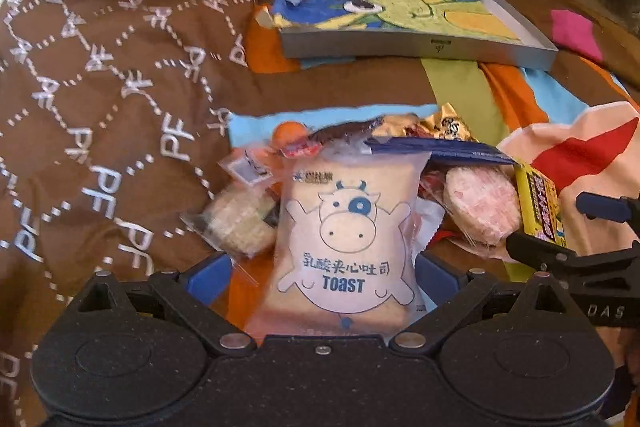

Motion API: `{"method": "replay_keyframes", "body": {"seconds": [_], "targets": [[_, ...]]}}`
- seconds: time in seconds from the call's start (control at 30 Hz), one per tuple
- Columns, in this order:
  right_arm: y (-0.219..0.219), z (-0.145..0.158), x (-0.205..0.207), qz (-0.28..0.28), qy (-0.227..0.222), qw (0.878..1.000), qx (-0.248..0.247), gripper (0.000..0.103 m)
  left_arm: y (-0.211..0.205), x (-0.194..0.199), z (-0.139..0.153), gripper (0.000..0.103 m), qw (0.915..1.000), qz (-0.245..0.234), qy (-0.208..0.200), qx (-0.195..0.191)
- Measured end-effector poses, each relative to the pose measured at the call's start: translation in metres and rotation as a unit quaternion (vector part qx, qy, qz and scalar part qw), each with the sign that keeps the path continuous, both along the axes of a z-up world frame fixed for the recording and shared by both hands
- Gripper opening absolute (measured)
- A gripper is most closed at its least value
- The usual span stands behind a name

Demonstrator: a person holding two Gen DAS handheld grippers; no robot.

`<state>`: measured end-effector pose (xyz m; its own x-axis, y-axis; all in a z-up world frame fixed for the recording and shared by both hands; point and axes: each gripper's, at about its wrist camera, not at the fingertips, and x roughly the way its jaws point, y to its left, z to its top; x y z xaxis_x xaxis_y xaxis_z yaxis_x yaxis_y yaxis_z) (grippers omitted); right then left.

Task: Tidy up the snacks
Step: 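Lower the left gripper onto the white TOAST bread bag and close it, then grasp the yellow-green biscuit packet with the right gripper while the left gripper lifts the TOAST bag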

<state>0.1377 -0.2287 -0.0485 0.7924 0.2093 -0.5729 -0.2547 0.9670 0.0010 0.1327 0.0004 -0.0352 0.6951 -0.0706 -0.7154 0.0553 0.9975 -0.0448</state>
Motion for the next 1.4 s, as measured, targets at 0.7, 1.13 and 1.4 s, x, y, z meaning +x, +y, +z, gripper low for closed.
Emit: {"method": "replay_keyframes", "body": {"seconds": [0.7, 1.13, 1.4], "targets": [[-0.020, -0.002, 0.000, 0.008, 0.038, 0.995, 0.096, 0.076, 0.001, 0.001, -0.016, 0.076, 0.9958, 0.020, 0.026, -0.086], [-0.016, 0.002, -0.025, 0.026, 0.071, 0.995, 0.064, 0.084, -0.026, -0.011, -0.014, 0.080, 0.9968, -0.007, 0.054, -0.058], [-0.014, -0.005, -0.015, 0.001, 0.053, 0.997, 0.058, 0.074, -0.026, 0.003, -0.020, 0.080, 0.9956, -0.022, 0.072, -0.057]]}}
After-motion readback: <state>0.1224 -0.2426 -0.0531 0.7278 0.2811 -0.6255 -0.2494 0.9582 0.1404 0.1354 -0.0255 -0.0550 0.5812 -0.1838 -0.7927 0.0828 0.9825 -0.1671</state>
